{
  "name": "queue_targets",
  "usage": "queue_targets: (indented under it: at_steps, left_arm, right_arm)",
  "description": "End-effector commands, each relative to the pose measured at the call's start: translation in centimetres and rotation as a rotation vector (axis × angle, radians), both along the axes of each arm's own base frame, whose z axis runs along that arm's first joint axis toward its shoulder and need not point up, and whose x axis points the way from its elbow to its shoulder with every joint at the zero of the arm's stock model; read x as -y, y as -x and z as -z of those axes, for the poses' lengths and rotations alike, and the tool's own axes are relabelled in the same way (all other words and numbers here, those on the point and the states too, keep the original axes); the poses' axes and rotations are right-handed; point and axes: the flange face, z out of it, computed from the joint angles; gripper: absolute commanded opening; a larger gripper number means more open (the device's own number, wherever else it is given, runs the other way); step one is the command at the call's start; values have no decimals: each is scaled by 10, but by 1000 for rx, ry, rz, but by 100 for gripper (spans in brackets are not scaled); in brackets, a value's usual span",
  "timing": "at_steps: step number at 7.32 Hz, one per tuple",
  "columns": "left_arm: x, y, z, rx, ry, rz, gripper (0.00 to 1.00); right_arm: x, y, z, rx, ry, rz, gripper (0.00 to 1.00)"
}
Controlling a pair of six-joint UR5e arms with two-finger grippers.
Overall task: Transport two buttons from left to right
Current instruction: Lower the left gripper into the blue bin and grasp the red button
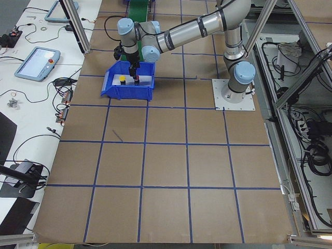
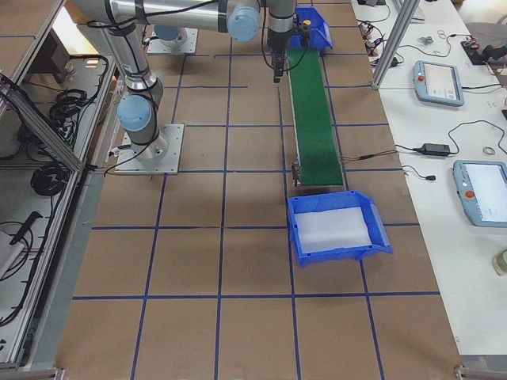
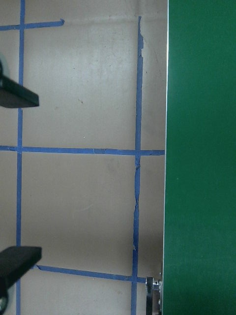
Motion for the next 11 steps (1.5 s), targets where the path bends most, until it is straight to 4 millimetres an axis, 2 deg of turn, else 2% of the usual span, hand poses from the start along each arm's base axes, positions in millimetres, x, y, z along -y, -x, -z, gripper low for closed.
queue_targets:
  at_steps: [1,2,4,7,9,10,11]
  left_arm:
    - [-1,-1,25,-4,-27,0,96]
    - [-4,0,32,-5,-31,0,95]
    - [-1,0,29,-4,-12,-1,91]
    - [5,-2,37,-2,-11,-3,90]
    - [4,-3,39,5,-15,-2,79]
    - [5,-4,37,1,-11,-9,63]
    - [6,-3,35,2,-7,-9,56]
  right_arm:
    - [0,0,1,0,-1,0,100]
    - [0,0,1,0,-3,0,100]
    - [0,0,1,0,-3,0,100]
    - [0,0,1,0,-3,0,100]
    - [0,0,1,0,-3,0,100]
    - [0,0,1,0,-3,0,100]
    - [0,0,1,0,-4,0,100]
